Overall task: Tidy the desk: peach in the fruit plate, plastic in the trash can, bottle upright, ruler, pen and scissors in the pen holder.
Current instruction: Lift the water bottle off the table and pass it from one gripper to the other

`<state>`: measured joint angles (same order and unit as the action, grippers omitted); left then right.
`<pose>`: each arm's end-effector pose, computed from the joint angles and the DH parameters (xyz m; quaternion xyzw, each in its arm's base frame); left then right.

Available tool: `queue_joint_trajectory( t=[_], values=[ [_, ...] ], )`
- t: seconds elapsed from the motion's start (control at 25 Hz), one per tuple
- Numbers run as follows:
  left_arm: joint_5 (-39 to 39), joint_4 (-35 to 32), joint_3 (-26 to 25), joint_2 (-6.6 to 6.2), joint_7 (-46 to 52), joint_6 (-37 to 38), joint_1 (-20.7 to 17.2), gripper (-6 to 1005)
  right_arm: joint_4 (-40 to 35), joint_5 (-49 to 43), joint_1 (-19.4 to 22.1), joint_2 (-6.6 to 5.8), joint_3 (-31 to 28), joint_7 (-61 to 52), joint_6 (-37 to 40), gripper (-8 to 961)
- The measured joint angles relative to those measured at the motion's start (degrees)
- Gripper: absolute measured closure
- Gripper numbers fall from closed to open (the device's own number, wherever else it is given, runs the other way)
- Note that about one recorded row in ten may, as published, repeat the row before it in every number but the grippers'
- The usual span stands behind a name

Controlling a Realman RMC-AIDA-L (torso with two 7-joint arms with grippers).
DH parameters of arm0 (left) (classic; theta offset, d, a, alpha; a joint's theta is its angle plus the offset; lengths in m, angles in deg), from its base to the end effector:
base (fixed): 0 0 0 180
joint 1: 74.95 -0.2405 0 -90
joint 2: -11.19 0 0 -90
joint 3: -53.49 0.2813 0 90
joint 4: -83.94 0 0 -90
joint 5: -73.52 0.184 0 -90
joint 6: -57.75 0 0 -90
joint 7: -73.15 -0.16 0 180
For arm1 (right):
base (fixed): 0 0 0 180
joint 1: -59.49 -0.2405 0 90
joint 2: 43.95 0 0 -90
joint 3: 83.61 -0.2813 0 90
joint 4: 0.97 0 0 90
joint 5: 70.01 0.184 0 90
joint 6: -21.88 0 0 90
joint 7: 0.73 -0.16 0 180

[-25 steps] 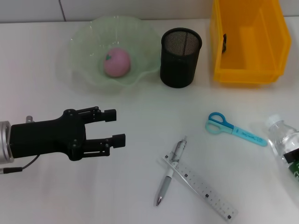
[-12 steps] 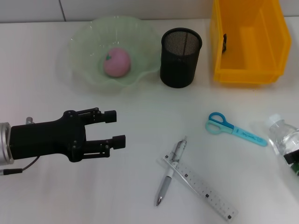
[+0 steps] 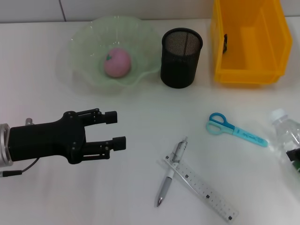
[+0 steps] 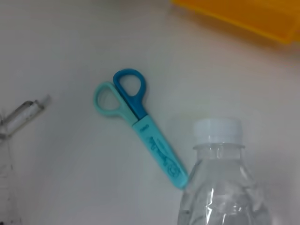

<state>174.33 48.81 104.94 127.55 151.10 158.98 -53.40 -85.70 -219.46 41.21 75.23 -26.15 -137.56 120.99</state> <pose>-0.2657 0.2619 -0.0198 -0.9222 -0.2202 -0.3161 0.0332 0.3105 0.2772 0.0394 -0.8501 0.4694 -0.1335 0.1981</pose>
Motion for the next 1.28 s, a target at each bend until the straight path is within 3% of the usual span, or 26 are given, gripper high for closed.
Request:
queue_joint_trajectory(
  t=[0.12,0.2,0.36,0.4,0.52,0.6,0.64,0.72,0.8,0.84,1.0,1.28],
  values=[
    [0.0,0.0,-0.3,0.00,0.0,0.5,0.2,301,-1.0,3.3,0.9,0.02,-2.7,2.5,0.7,189],
    [-0.1,0.0,-0.5,0.03,0.0,0.9,0.2,302,-1.2,11.7,2.6,0.03,-8.8,9.6,2.3,189],
    [-0.2,0.0,-3.0,0.71,0.0,2.8,0.4,304,1.7,20.8,4.1,-0.01,-15.5,17.4,3.3,189],
    [-0.2,0.0,-3.0,0.71,0.0,2.8,0.4,305,5.8,26.6,4.9,-0.07,-19.5,23.4,3.4,188],
    [-0.2,0.0,-6.8,1.38,-0.4,4.4,0.6,306,11.1,32.0,5.4,-0.12,-22.7,30.2,3.4,188],
    [-0.2,0.1,-8.4,1.64,-0.6,4.7,0.7,307,21.8,38.6,5.4,-0.19,-26.8,42.8,3.4,188],
    [-0.3,0.1,-8.5,1.66,-0.6,4.7,0.7,308,21.8,38.6,5.4,-0.19,-26.8,42.8,3.4,188],
    [-0.6,0.1,-8.7,1.72,-0.7,4.7,0.7,309,28.8,41.7,5.1,-0.30,-28.6,51.2,3.6,188],
    [-1.9,0.1,-8.7,1.80,-1.1,4.8,0.8,310,39.4,44.9,4.0,-0.52,-29.6,63.0,4.0,188],
    [-1.9,0.1,-8.7,1.80,-1.1,4.8,0.8,311,39.4,44.9,4.0,-0.52,-29.6,63.0,4.0,188],
    [-5.0,0.2,-8.6,1.95,-1.6,4.8,1.4,313,51.6,45.9,1.1,-0.30,-30.5,75.8,2.9,189],
    [-5.5,0.2,-8.6,2.06,-2.2,4.8,3.2,317,62.2,46.0,-3.6,-0.13,-30.8,85.2,-0.2,194]
  ],
)
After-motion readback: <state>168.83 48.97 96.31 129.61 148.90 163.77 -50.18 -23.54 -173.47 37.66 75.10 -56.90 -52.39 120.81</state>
